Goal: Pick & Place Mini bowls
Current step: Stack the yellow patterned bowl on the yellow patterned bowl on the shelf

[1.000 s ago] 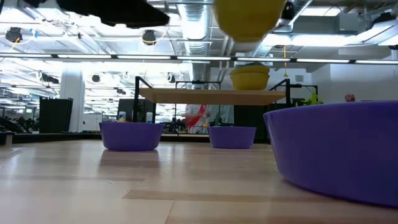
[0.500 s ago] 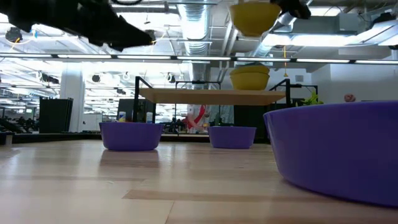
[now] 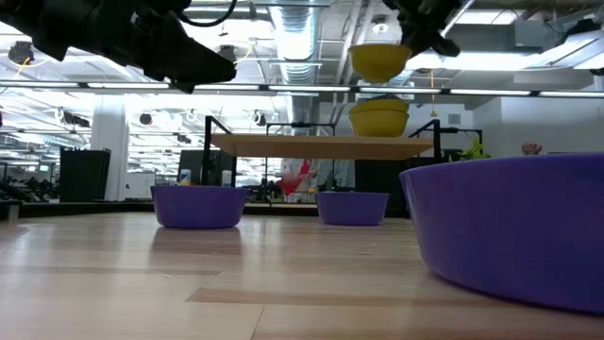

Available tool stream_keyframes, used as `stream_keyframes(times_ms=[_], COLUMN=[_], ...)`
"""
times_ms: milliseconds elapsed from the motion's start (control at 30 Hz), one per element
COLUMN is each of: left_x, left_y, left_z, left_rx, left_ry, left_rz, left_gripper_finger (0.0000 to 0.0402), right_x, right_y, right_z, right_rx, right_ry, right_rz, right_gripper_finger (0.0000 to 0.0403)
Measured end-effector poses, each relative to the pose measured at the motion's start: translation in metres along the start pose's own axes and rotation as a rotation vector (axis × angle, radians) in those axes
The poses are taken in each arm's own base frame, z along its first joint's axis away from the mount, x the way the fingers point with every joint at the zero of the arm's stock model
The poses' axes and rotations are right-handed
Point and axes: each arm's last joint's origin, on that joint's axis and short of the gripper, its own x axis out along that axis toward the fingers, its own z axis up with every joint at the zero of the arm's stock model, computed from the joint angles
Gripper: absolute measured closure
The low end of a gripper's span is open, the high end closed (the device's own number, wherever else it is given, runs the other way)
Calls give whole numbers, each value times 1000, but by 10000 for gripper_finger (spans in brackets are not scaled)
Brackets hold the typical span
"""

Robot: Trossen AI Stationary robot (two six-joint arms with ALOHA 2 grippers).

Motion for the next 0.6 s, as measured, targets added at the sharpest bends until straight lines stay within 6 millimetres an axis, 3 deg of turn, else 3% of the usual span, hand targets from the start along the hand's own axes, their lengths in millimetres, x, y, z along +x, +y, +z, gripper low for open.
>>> stream_keyframes(times_ms=[333, 600], left_x=[2, 9], left_y=[16, 16], left_z=[5, -2], left_rx=[-191, -188], left_ry=[-60, -29], left_rz=[77, 89], left_gripper_finger=[297, 297], right_x=[18, 50], right_y=[-13, -32], right_z=[40, 48], right_rx=[26, 53], right_ry=[1, 151], right_rz=[-23, -99], right_gripper_finger=[403, 403])
